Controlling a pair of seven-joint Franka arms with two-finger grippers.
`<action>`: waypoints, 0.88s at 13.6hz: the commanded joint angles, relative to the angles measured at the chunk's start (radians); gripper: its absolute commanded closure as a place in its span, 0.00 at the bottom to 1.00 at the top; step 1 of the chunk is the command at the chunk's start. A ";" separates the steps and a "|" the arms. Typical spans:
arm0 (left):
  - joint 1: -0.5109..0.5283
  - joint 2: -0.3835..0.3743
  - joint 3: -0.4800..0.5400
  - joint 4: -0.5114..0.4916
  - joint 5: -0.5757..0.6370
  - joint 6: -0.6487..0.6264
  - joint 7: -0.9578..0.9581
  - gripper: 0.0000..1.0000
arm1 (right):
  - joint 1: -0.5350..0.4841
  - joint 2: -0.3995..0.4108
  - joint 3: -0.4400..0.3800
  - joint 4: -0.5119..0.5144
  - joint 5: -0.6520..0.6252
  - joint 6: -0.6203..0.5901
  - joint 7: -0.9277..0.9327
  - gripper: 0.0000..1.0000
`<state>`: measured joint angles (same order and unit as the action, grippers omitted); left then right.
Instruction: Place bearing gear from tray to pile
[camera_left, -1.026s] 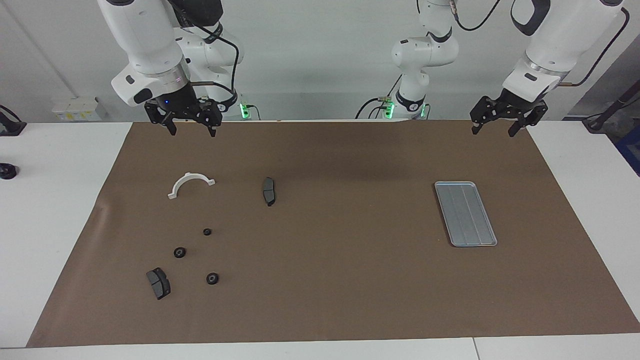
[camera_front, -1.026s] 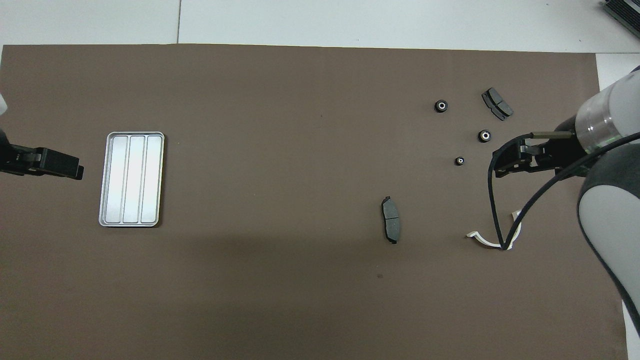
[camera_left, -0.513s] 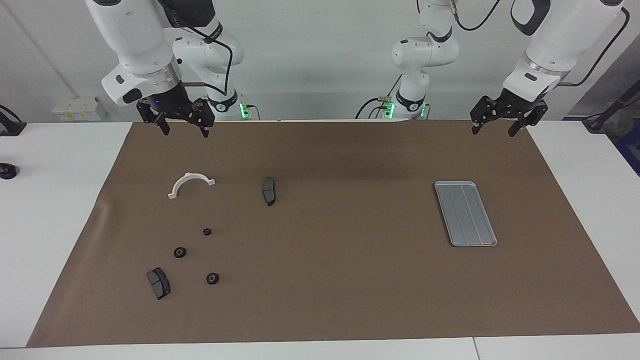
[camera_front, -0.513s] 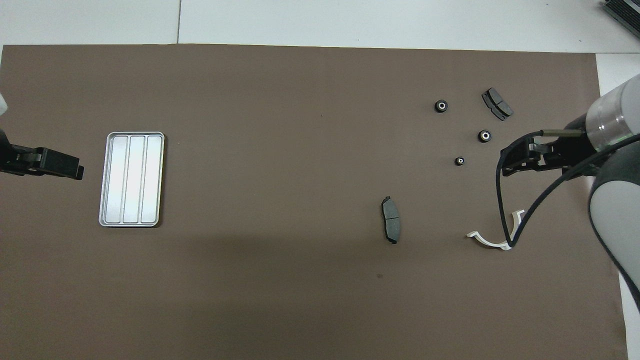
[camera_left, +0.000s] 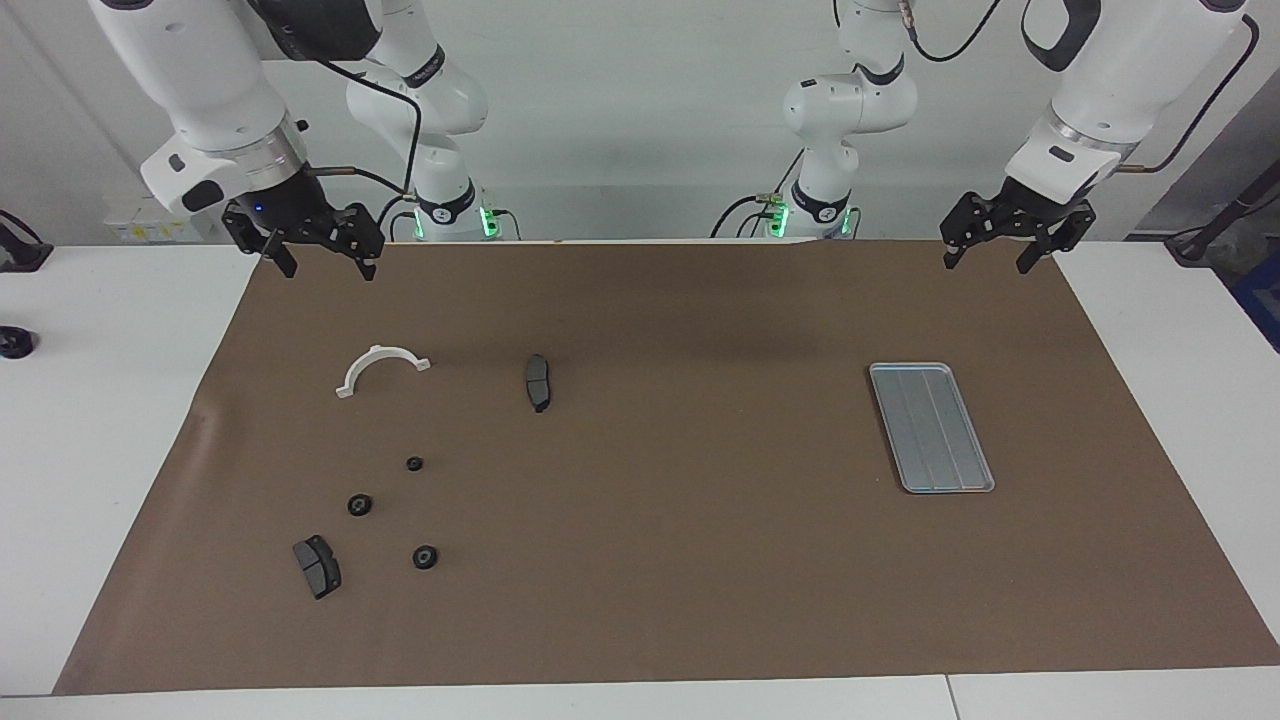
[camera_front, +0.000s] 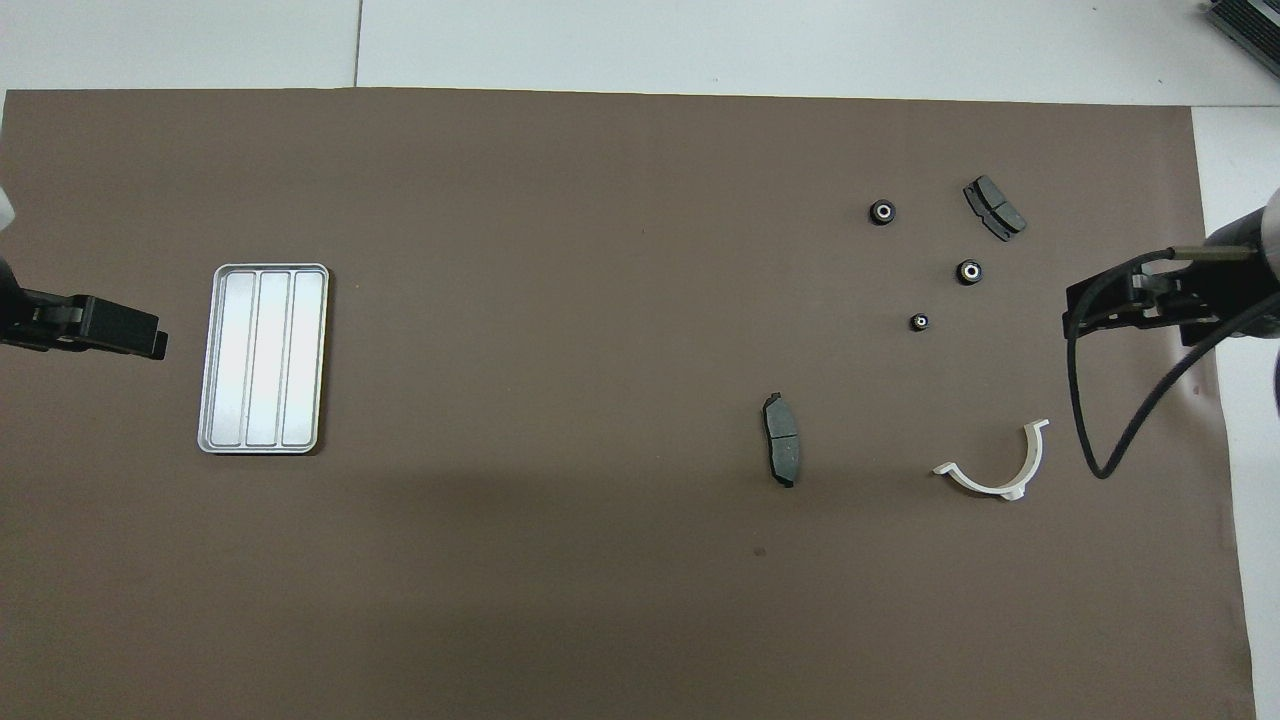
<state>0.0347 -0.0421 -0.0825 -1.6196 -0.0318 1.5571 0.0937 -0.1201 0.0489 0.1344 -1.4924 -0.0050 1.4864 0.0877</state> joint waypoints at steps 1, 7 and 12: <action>0.011 -0.008 -0.008 -0.006 0.010 -0.009 0.001 0.00 | 0.013 -0.017 -0.056 -0.023 0.030 0.052 -0.052 0.00; 0.011 -0.008 -0.007 -0.006 0.010 -0.009 0.001 0.00 | 0.074 -0.020 -0.144 -0.020 0.007 0.051 -0.098 0.00; 0.011 -0.008 -0.007 -0.006 0.010 -0.009 0.001 0.00 | 0.097 -0.021 -0.153 -0.023 0.007 0.049 -0.098 0.00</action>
<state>0.0347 -0.0421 -0.0825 -1.6196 -0.0318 1.5571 0.0937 -0.0442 0.0489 0.0001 -1.4925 -0.0043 1.5299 0.0095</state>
